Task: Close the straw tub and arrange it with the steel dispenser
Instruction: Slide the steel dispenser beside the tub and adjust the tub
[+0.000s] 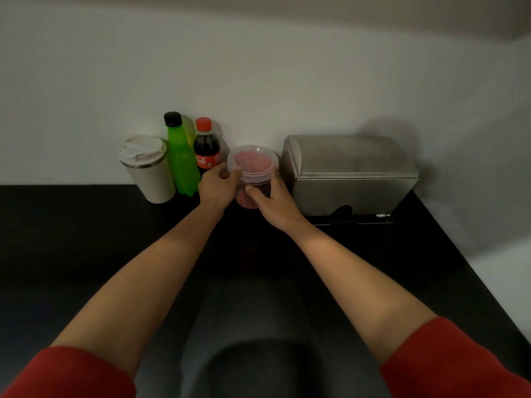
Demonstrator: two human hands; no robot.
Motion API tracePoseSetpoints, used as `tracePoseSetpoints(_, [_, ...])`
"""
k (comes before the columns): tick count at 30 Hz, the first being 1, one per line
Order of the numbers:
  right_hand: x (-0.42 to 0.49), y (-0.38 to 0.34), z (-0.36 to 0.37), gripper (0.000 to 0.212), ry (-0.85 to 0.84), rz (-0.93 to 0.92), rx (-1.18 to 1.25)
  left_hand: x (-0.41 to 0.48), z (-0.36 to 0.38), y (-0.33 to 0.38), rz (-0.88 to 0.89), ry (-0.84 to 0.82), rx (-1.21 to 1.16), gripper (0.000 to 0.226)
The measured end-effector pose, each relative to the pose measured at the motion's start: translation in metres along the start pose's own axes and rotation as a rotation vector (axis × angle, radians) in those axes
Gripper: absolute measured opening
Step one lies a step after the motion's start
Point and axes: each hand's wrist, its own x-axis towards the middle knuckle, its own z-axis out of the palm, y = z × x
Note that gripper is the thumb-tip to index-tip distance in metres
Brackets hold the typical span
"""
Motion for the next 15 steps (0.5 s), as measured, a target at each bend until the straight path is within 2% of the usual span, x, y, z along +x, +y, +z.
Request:
tracePoseSetpoints(10, [0.000, -0.001, -0.002, 0.074, 0.006, 0.008, -0.061, -0.002, -0.001, 0.001, 0.025, -0.019, 0.039, 0.038])
tracePoseSetpoints(15, [-0.007, 0.000, -0.002, 0.075, -0.001, 0.022, -0.075, -0.013, 0.002, 0.001, 0.004, -0.001, 0.082, 0.051])
